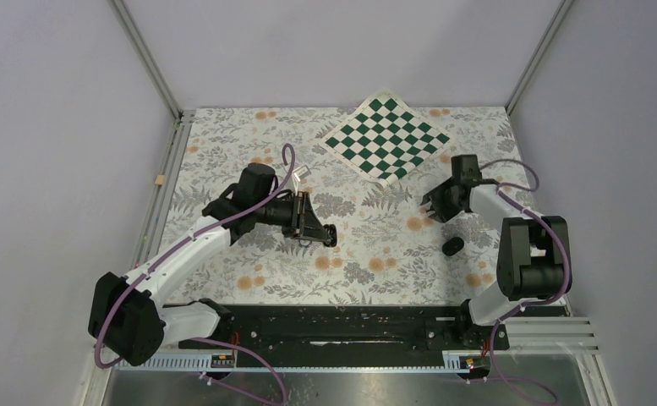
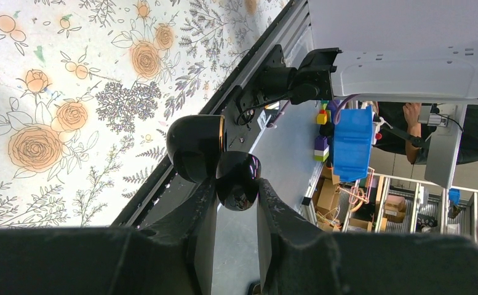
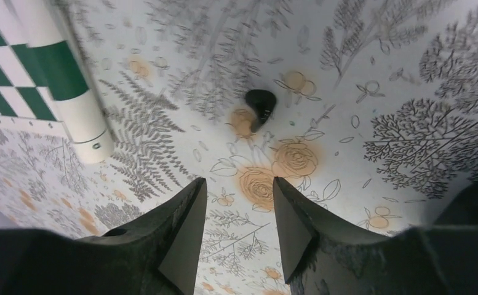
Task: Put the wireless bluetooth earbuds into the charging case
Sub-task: Pick up the left earbud from the center of the board.
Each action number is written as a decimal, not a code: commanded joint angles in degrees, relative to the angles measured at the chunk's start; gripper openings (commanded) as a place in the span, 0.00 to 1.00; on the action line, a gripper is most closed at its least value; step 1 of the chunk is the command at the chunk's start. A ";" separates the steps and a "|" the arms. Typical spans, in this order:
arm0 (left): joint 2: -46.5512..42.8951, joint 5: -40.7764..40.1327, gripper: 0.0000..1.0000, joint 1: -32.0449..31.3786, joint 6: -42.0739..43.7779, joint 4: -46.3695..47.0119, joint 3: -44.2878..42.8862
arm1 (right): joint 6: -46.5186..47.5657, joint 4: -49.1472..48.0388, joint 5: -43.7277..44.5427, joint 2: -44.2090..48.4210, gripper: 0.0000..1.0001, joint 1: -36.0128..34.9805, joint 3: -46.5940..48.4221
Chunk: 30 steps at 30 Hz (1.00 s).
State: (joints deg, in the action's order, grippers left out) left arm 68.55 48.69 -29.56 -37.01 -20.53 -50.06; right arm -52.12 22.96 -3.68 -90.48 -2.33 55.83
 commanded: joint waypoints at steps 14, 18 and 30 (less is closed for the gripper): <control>0.59 1.56 0.00 0.30 1.58 0.74 -2.67 | -23.46 -18.21 10.70 -0.30 0.44 -1.45 -12.63; 1.14 1.60 0.00 0.40 1.81 0.67 -2.89 | -24.37 -11.62 13.16 -0.96 0.38 -1.52 -9.72; 2.09 3.46 0.00 2.79 3.06 0.64 -2.98 | -23.60 -1.00 16.86 -6.53 0.38 -3.47 0.46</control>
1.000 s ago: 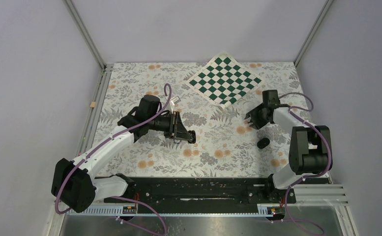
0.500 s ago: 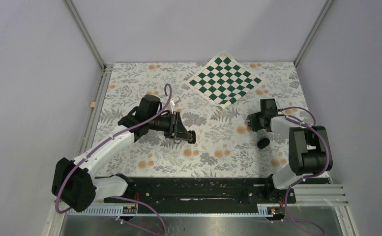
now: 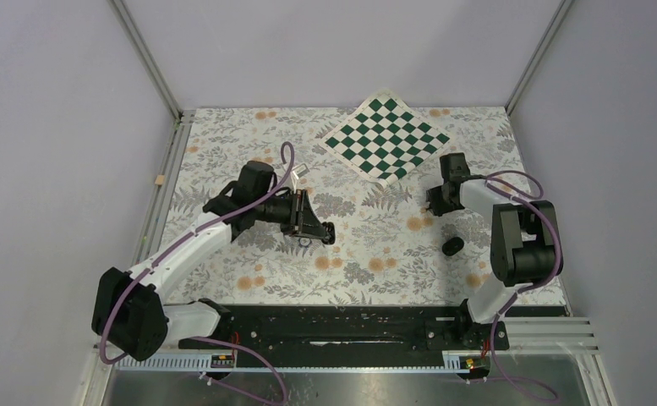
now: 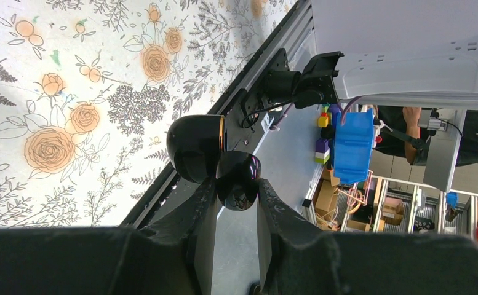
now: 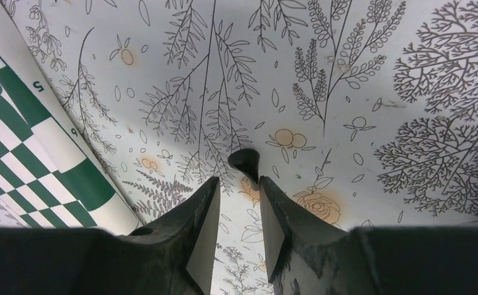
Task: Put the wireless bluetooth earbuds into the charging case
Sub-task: Pick up the left earbud from the center of the board.
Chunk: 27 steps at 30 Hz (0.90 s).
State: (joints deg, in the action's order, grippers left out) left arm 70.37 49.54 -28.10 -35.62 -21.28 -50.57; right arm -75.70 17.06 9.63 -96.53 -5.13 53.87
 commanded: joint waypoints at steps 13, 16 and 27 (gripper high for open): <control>1.29 4.98 0.00 3.88 3.09 1.25 -2.18 | 1.41 10.37 4.25 -3.69 0.36 -1.22 8.01; 1.09 5.37 0.00 4.40 3.34 1.24 -1.96 | 2.73 12.92 4.35 -5.44 0.36 -1.54 10.99; 0.69 6.52 0.00 5.92 3.43 2.29 -1.29 | 4.33 21.05 5.53 -10.22 0.36 -2.49 18.79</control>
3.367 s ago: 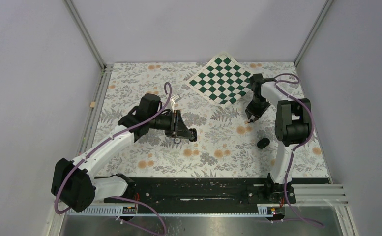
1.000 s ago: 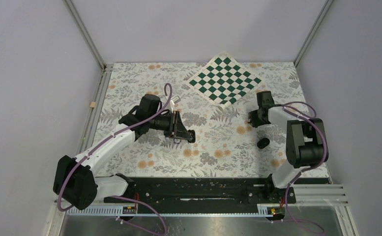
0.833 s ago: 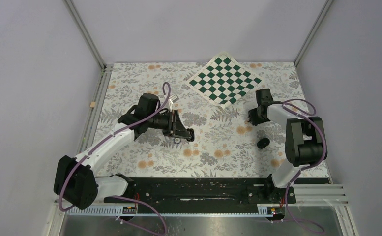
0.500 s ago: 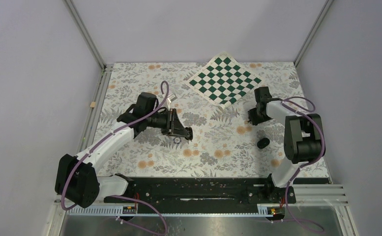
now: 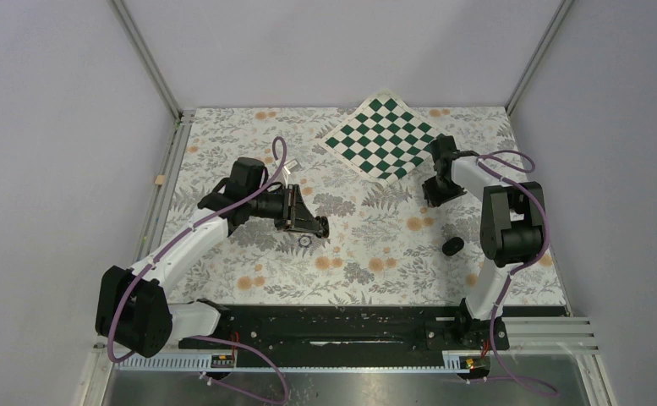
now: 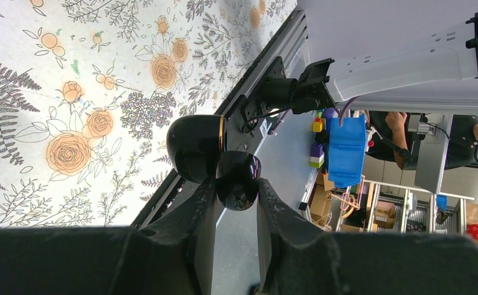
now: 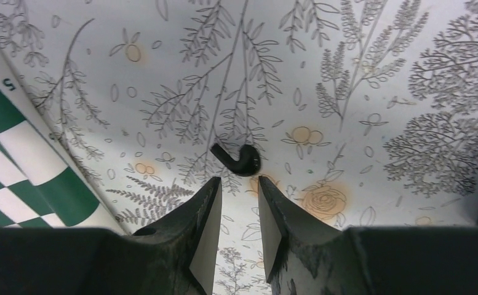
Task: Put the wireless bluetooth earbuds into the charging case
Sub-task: Pick up the left earbud from the center of the board.
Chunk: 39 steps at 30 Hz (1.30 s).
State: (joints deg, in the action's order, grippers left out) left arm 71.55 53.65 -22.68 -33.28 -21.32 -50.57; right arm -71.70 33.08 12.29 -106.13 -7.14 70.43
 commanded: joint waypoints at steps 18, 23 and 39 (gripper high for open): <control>-0.97 2.09 0.00 1.17 0.89 2.12 -1.43 | 38.70 16.57 -1.87 -1.12 0.48 -0.86 18.31; -0.87 1.79 0.00 1.17 0.76 2.46 -1.51 | 56.13 24.42 1.37 -7.05 0.53 -0.86 24.80; 0.13 1.38 0.00 1.14 0.55 2.26 -1.50 | 84.11 5.22 7.04 -4.70 0.50 -5.79 8.45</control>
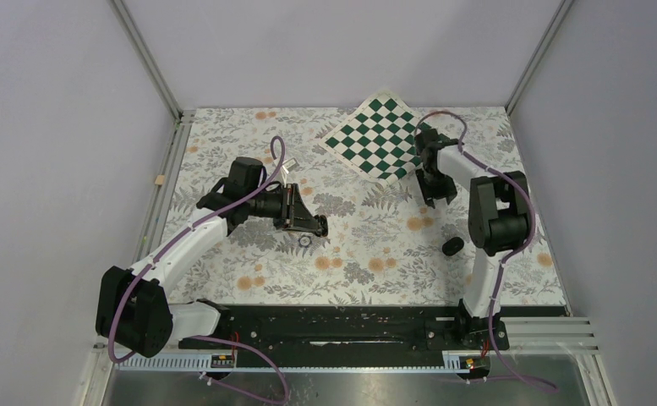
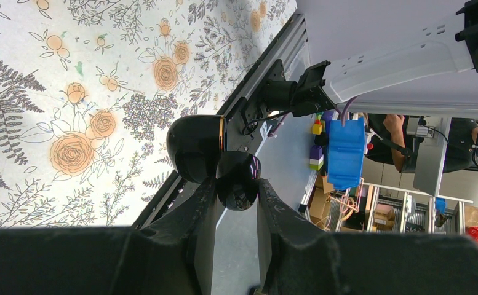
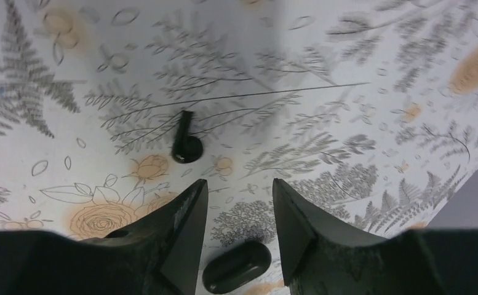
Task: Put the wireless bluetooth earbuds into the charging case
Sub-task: Pick up the left earbud from the center of the board.
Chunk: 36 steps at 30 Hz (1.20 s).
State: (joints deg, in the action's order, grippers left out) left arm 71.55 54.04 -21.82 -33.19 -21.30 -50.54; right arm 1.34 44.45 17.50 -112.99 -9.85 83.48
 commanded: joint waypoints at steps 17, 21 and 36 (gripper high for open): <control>1.02 0.48 0.00 0.49 0.76 1.00 -2.69 | 15.16 -4.47 -2.51 -3.07 0.45 -3.16 -2.08; 1.26 0.62 0.00 0.51 0.67 1.00 -2.94 | 16.69 -4.64 -2.99 -3.35 0.45 -3.16 -1.91; 1.66 0.45 0.00 0.72 0.85 0.99 -2.88 | 19.13 -2.70 -3.40 -5.70 0.36 -3.15 0.01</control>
State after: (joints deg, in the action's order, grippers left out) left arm 73.06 53.98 -21.58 -33.19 -21.39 -50.68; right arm 19.33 40.49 15.33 -117.51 -13.13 82.30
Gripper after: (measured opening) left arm 0.246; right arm 0.379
